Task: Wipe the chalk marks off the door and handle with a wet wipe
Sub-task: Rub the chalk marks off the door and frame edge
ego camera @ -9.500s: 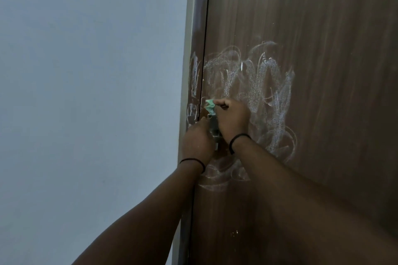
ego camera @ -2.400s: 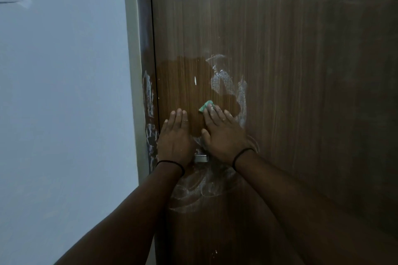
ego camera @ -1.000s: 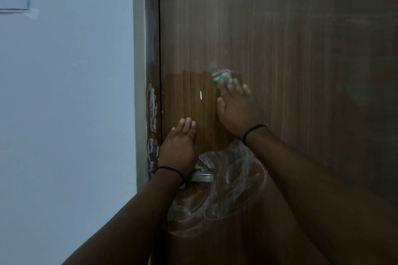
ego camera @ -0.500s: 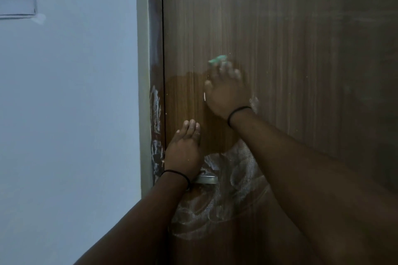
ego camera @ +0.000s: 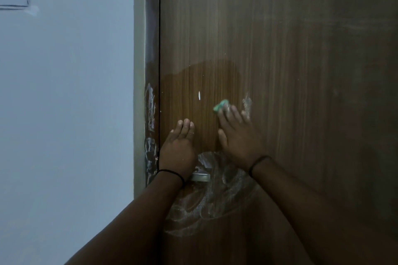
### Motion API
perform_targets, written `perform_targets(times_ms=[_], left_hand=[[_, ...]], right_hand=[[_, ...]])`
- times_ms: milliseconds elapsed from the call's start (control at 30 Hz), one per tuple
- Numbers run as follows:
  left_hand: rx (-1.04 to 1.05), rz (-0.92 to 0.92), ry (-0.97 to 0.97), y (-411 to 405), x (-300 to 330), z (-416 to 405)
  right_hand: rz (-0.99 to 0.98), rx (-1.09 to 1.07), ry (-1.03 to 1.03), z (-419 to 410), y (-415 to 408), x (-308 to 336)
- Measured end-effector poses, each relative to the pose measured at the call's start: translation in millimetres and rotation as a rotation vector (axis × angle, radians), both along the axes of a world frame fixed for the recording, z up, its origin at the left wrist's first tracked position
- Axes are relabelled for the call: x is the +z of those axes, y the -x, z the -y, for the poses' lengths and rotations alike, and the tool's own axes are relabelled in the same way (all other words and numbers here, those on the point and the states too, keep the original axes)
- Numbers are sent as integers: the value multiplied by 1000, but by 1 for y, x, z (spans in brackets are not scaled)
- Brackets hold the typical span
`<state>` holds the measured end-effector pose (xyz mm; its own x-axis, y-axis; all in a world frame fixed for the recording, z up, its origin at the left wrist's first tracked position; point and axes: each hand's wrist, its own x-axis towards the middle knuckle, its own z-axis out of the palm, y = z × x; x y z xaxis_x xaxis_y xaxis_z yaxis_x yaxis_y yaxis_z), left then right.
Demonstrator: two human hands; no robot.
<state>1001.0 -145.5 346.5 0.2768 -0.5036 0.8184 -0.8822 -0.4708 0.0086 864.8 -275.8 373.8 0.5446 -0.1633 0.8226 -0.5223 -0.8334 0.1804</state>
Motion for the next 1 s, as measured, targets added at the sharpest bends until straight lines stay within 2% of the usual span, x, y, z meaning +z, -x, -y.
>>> perform_targets(times_ms=[67, 133, 200, 333, 400, 500, 567, 633, 700, 767, 833, 933, 1000], left_hand=[[23, -6, -1, 3, -1, 2], [45, -5, -8, 5, -2, 3], [62, -14, -25, 6, 0, 5], [80, -31, -51, 12, 3, 2], [76, -12, -80, 10, 4, -1], [81, 1, -104, 8, 6, -3], [98, -12, -103, 11, 5, 0], [108, -29, -87, 14, 3, 3], [111, -38, -77, 15, 2, 3], [104, -25, -83, 14, 3, 2], [100, -9, -107, 13, 5, -1], [119, -4, -131, 12, 6, -1], [118, -16, -132, 12, 5, 0]], right_hand=[[-23, -49, -24, 16, 20, -11], [131, -99, -155, 27, 22, 15], [187, -101, -198, 20, 11, 45], [-43, 45, -55, -1, -3, 19], [-80, 13, -15, 12, 16, 1], [92, -119, -98, 43, 33, 11], [153, -131, -165, 44, 30, 22], [87, -54, -138, 31, 22, 14], [-86, 2, -44, 21, 25, -20], [-190, -27, -10, 24, 45, -55], [-114, -91, -66, 40, 58, -68], [120, -146, -192, 47, 48, -40], [108, -78, -177, 32, 29, -28]])
